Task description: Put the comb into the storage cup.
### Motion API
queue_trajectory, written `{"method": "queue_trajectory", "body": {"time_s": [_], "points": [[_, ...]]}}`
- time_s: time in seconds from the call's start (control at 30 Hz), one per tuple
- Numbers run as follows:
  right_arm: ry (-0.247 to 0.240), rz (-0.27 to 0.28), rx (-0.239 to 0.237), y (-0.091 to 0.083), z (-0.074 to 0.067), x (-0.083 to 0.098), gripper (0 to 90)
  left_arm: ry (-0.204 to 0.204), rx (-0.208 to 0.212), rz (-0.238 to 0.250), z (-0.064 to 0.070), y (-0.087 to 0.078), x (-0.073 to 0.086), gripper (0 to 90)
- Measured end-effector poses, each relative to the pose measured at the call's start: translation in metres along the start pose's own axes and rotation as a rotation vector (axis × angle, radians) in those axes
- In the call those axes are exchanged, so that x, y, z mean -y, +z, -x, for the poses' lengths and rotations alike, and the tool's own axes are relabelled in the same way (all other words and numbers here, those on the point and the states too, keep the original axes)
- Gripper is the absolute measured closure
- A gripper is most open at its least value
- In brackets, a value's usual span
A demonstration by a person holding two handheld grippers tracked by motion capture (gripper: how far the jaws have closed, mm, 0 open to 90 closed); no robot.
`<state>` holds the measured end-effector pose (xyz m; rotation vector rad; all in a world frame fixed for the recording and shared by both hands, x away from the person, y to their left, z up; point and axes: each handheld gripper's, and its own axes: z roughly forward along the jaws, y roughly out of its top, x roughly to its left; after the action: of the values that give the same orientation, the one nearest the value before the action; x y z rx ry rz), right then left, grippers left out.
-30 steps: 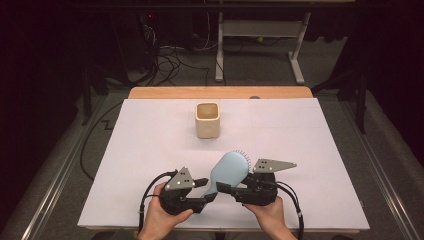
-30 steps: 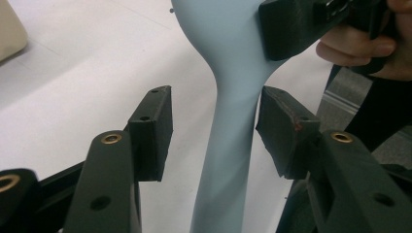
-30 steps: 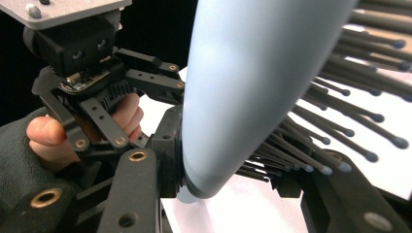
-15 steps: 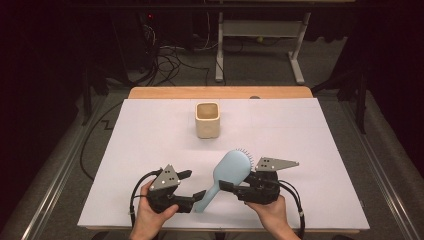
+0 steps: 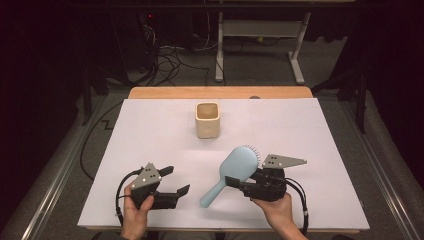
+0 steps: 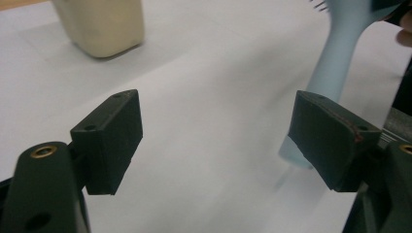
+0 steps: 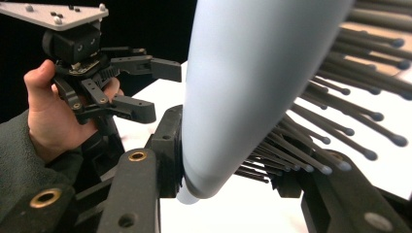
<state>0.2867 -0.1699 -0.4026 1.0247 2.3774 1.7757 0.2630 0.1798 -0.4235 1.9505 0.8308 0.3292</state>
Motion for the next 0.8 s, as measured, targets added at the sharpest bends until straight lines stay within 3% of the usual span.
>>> {"method": "queue_trajectory", "body": {"time_s": [0.2, 0.37, 0.8], "points": [[0.001, 0.015, 0.028, -0.010, 0.007, -0.004, 57.2, -0.060, -0.052, 0.019, -0.015, -0.011, 0.007, 20.5], [0.006, 0.030, 0.047, -0.019, 0.012, -0.006, 57.1, -0.100, -0.054, 0.018, -0.026, -0.017, 0.012, 20.6], [0.012, 0.042, 0.112, -0.042, 0.024, -0.009, 57.2, -0.109, -0.147, 0.020, -0.043, -0.025, 0.023, 20.1]]}}
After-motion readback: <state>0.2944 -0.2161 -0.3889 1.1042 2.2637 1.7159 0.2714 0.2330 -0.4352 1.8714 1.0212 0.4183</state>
